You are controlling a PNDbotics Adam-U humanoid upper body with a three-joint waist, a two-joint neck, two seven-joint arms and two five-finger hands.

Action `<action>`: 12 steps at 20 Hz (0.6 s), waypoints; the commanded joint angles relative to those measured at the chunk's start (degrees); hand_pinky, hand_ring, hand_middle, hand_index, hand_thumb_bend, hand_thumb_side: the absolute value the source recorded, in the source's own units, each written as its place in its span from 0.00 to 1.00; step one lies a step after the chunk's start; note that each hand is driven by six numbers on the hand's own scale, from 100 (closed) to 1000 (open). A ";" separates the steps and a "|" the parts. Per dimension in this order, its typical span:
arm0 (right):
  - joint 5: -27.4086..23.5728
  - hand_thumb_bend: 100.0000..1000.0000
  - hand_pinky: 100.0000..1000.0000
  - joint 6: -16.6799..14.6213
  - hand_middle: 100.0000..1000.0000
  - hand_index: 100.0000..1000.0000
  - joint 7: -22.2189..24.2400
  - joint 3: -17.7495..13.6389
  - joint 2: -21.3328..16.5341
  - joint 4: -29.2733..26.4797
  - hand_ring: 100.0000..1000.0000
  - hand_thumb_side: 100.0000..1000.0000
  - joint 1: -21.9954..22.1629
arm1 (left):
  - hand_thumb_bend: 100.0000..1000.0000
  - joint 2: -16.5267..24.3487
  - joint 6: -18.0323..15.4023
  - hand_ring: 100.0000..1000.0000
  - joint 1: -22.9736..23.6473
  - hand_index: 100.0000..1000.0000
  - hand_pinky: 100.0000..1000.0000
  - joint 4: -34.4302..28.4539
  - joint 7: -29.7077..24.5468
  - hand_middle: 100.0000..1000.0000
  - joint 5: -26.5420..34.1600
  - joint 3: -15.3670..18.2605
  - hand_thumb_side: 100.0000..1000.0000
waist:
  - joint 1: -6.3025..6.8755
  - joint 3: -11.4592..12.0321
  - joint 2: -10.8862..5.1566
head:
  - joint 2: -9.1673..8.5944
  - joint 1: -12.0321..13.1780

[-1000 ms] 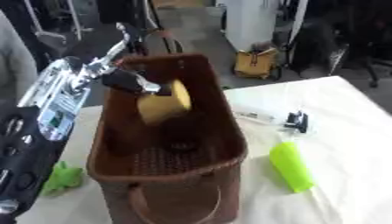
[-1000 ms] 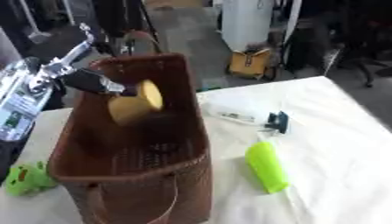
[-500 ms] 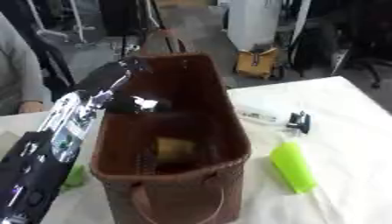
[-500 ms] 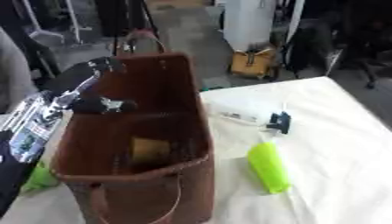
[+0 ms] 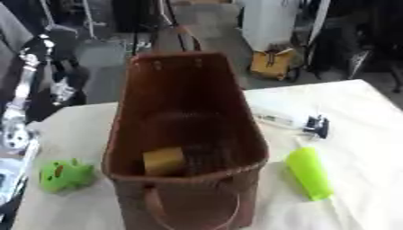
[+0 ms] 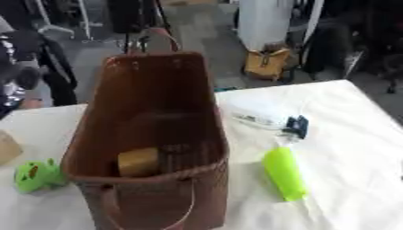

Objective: Pick up objects on the table and place them in the box.

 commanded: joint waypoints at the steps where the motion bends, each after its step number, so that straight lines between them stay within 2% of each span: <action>1: 0.11 0.00 0.46 0.04 0.64 0.74 0.08 -0.43 -0.76 -0.19 0.59 0.76 -0.57 | 0.91 0.73 -0.46 0.72 2.14 0.74 0.74 -3.98 2.45 0.77 3.86 3.20 0.89 | -0.28 0.22 -0.48 | 0.81 -0.02; 7: -0.13 0.00 0.46 -0.13 0.65 0.74 0.93 0.02 -0.64 -0.05 0.59 0.75 -0.70 | 0.90 -1.66 -1.33 0.72 7.65 0.73 0.74 -5.55 3.68 0.77 4.36 4.37 0.90 | -0.40 0.65 -0.29 | 2.79 2.71; 12: -0.22 0.00 0.46 -0.31 0.65 0.75 1.43 0.19 -0.65 -0.12 0.59 0.75 -0.91 | 0.89 -2.89 -2.15 0.72 8.87 0.73 0.74 -5.66 3.90 0.77 4.08 4.78 0.89 | -0.26 0.62 -0.22 | 3.11 5.32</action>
